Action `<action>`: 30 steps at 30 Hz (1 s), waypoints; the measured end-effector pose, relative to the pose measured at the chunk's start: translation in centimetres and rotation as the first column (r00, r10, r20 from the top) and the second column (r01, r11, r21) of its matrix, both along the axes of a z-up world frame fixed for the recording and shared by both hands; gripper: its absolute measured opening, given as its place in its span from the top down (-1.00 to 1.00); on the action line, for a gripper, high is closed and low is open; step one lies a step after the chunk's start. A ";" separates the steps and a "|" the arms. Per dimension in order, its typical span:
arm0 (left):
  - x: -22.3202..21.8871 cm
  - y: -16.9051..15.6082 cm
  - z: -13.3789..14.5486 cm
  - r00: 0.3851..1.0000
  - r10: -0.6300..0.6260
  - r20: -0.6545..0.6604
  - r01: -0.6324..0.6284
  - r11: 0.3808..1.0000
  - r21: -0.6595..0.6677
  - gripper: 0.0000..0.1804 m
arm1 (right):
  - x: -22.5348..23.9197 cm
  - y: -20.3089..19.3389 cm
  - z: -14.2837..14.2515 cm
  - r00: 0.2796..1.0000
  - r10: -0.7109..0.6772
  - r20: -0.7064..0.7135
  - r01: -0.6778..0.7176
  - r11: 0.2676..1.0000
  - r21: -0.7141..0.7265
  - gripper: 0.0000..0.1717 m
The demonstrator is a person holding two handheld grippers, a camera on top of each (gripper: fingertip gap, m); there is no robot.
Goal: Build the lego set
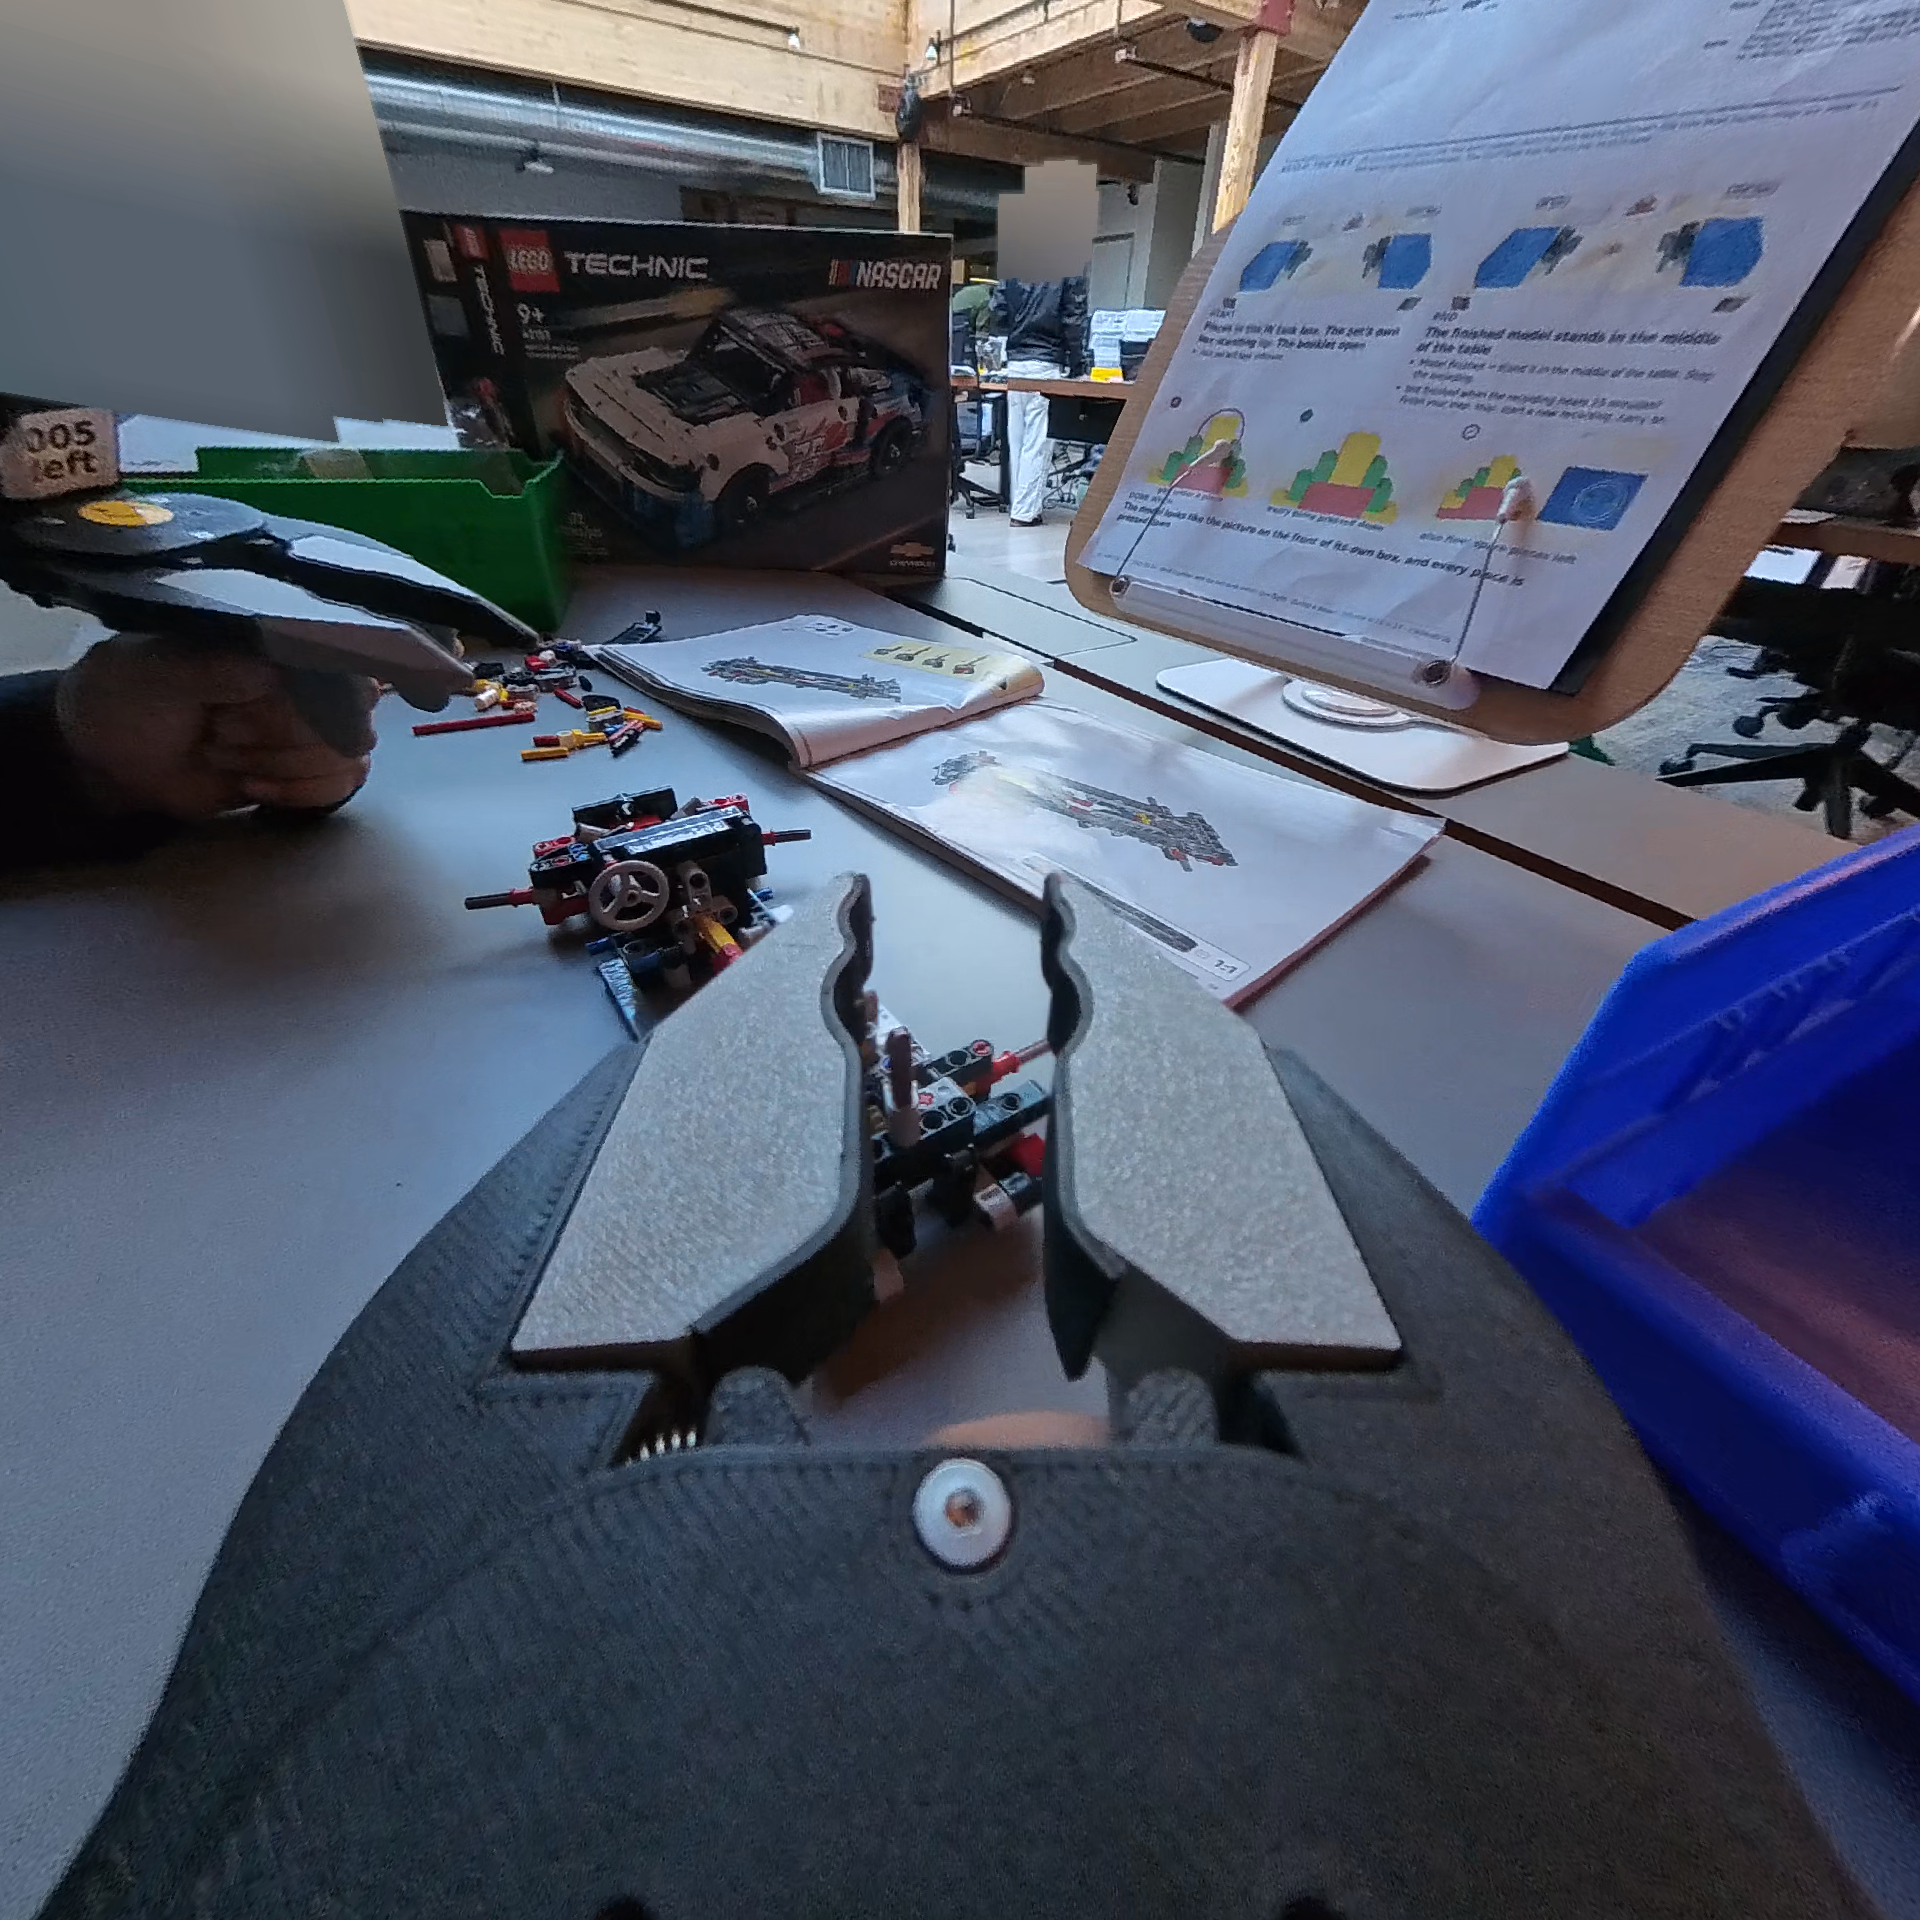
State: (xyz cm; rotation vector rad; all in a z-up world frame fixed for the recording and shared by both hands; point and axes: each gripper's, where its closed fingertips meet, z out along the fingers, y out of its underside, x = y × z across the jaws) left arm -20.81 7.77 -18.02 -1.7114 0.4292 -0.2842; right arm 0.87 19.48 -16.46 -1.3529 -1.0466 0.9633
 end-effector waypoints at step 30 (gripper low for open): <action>2.0 3.9 -2.5 0.931 -0.360 -0.062 0.332 0.905 -0.267 0.44 | 0.7 1.1 -0.1 0.998 -0.055 0.031 0.055 0.998 0.017 0.66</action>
